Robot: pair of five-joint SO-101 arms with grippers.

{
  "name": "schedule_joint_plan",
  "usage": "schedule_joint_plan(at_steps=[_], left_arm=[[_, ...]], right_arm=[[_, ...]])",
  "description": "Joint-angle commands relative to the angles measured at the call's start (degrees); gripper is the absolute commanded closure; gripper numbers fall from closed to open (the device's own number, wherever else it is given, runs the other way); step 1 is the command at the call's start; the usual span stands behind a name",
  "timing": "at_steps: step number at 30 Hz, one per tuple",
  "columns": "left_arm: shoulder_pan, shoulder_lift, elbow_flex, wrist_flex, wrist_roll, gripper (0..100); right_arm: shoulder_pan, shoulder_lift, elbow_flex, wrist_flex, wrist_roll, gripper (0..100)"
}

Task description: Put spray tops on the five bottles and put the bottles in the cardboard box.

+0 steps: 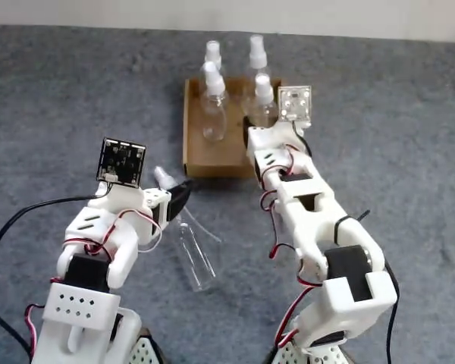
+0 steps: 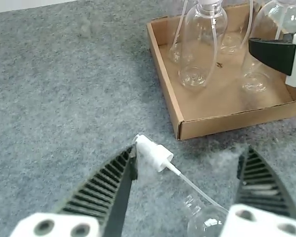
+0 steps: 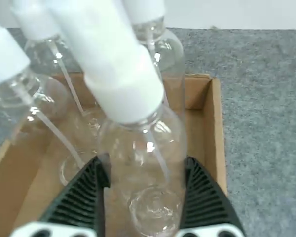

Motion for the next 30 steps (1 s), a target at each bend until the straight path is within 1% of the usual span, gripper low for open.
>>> schedule_joint_plan(at_steps=[1,4,6,14,18,20,30], left_arm=[[-0.1,0.0,-0.3,-1.2,-0.4,73],[-0.2,0.0,-0.3,-1.2,-0.4,73],[-0.2,0.0,-0.3,-1.2,-0.4,73],[-0.2,0.0,-0.3,-1.2,-0.4,73],[-0.2,0.0,-0.3,-1.2,-0.4,73],[-0.2,0.0,-0.3,-1.2,-0.4,73],[-0.2,0.0,-0.3,-1.2,-0.4,73]], right_arm=[[-0.8,-0.7,-0.4,-1.5,-0.5,96.2],[-0.8,-0.8,-0.4,-1.5,-0.5,88.7],[-0.9,-0.9,-0.4,-1.5,-0.5,86.0],[-2.6,-0.9,-0.5,-1.4,-0.4,85.1],[-2.6,-0.9,-0.5,-1.4,-0.4,78.7],[-2.6,-0.9,-0.5,-1.4,-0.4,77.2],[-2.6,-2.7,-0.4,-1.3,0.4,76.6]])
